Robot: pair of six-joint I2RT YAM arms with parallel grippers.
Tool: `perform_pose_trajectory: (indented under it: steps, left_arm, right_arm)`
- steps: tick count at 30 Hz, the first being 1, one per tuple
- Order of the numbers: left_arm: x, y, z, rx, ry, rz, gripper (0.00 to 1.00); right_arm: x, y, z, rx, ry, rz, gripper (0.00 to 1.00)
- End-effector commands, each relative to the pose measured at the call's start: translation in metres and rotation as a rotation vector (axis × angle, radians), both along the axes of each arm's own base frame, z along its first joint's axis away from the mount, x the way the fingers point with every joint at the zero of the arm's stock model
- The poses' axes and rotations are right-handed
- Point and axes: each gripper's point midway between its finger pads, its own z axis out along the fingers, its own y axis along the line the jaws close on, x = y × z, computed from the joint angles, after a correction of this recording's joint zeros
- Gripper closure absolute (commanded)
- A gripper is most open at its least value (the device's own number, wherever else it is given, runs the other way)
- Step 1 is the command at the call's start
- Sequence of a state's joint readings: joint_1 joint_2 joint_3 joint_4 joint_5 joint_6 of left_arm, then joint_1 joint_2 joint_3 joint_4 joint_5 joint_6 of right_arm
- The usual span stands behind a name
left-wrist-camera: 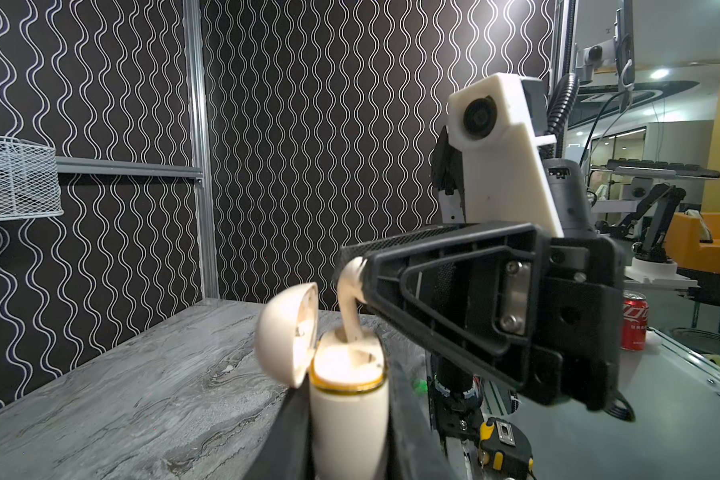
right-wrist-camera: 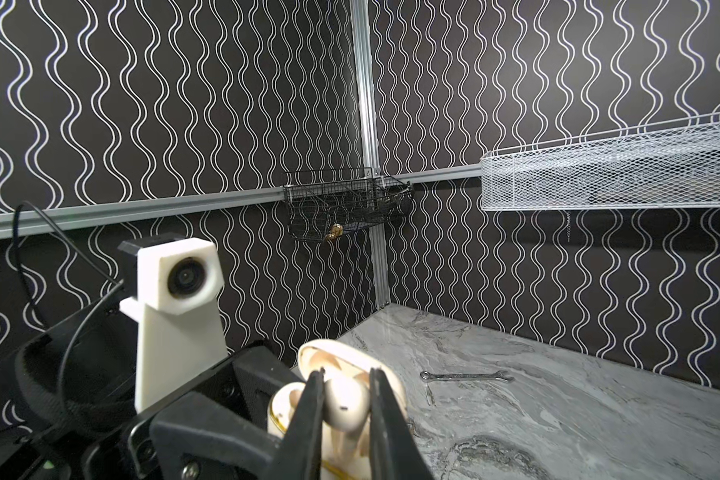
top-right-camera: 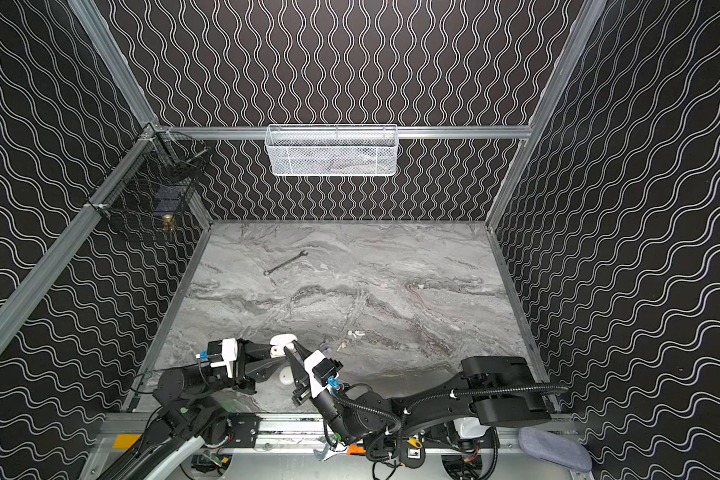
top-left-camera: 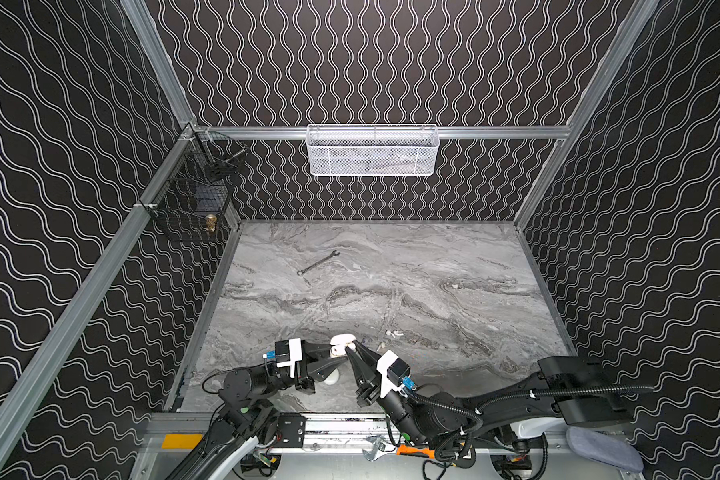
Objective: Insert the wireless bluetooth earbuds into the charging case
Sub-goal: 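Lower the beige earbud stem-first into the case slot with the right gripper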
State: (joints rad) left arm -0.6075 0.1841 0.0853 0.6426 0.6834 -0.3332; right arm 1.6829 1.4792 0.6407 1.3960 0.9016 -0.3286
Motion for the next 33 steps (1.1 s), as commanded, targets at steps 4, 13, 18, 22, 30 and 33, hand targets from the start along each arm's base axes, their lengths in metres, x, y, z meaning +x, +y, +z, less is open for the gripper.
perform_pose_trajectory:
  steps: [4, 13, 18, 22, 30, 33]
  left_arm:
    - [-0.005, 0.008, 0.022, -0.073, -0.079, 0.024, 1.0]
    - [-0.007, 0.01, 0.024, -0.076, -0.08, 0.026, 1.0]
    - [-0.007, 0.01, 0.023, -0.073, -0.08, 0.031, 1.0]
    - [-0.005, 0.01, 0.022, -0.064, -0.075, 0.042, 1.0]
    - [-0.003, 0.01, 0.02, -0.053, -0.067, 0.054, 1.0]
    - [-0.003, 0.011, 0.02, -0.054, -0.069, 0.055, 1.0]
  right_arm:
    - [-0.002, -0.002, -0.006, 0.011, 0.04, 0.011, 0.91]
    - [-0.005, 0.002, -0.014, 0.002, 0.072, 0.041, 0.91]
    - [-0.005, 0.0, -0.013, -0.007, 0.065, 0.017, 0.91]
    - [-0.004, 0.0, -0.01, -0.031, 0.054, -0.009, 0.92]
    - [0.0, -0.005, -0.006, -0.069, 0.037, -0.121, 0.95]
    - [0.002, -0.009, -0.004, -0.073, 0.031, -0.155, 0.95]
